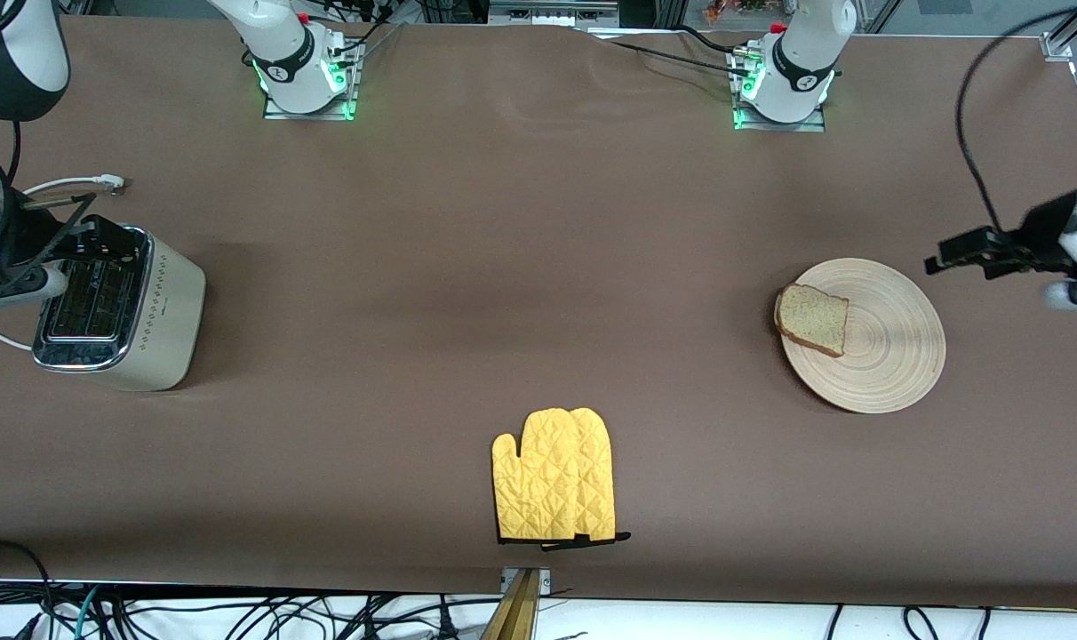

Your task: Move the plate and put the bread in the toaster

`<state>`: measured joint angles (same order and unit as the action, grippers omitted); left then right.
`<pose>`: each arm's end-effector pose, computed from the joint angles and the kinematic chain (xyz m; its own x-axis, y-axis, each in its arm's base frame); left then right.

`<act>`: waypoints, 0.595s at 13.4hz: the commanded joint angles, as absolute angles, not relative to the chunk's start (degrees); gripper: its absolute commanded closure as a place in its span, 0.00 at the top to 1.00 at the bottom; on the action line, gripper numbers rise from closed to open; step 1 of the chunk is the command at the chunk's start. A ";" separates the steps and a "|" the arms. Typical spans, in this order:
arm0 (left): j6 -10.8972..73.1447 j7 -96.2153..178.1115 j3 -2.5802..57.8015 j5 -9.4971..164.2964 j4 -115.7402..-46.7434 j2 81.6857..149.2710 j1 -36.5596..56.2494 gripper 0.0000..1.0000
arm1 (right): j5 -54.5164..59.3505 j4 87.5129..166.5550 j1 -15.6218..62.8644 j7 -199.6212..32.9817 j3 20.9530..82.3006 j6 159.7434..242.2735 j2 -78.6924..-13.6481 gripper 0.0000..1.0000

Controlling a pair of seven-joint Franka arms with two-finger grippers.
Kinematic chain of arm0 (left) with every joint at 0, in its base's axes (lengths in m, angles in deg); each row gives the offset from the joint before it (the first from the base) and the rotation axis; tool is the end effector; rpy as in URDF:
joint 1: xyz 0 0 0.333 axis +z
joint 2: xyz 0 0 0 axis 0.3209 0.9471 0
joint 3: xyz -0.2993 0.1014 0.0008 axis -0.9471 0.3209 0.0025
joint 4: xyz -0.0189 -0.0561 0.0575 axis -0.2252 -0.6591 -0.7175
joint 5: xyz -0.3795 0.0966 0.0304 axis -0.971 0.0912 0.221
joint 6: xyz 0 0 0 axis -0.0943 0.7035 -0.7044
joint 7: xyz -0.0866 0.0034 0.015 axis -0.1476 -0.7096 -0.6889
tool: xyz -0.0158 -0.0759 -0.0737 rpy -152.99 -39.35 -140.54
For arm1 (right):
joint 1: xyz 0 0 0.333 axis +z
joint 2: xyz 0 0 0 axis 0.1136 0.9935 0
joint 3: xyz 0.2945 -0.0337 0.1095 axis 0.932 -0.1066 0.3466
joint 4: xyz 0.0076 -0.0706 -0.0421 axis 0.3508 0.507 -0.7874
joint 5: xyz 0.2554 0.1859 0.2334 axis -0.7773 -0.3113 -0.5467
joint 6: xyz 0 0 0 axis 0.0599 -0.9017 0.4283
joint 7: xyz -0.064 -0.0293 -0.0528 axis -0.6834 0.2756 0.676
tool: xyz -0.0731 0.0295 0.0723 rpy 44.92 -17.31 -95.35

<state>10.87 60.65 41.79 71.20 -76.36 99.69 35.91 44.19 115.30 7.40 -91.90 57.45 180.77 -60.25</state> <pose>0.5905 0.1146 0.4999 0.9965 0.0357 -0.0758 0.0563 -0.9553 0.2903 0.6098 0.0048 0.5610 0.9638 0.2630 -0.0432 0.2656 -0.9612 0.0748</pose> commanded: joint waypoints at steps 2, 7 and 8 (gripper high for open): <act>9.32 77.95 41.19 63.64 -67.14 115.13 47.60 1.00 | 45.06 113.88 7.58 -90.95 57.52 179.96 -59.53 1.00; 9.14 91.94 41.28 54.05 -67.05 129.30 57.74 1.00 | 44.54 114.06 7.67 -90.86 57.52 179.79 -58.82 1.00; 9.23 93.53 41.28 54.05 -66.96 131.67 58.61 1.00 | 44.54 114.06 7.67 -90.86 57.52 179.78 -58.82 1.00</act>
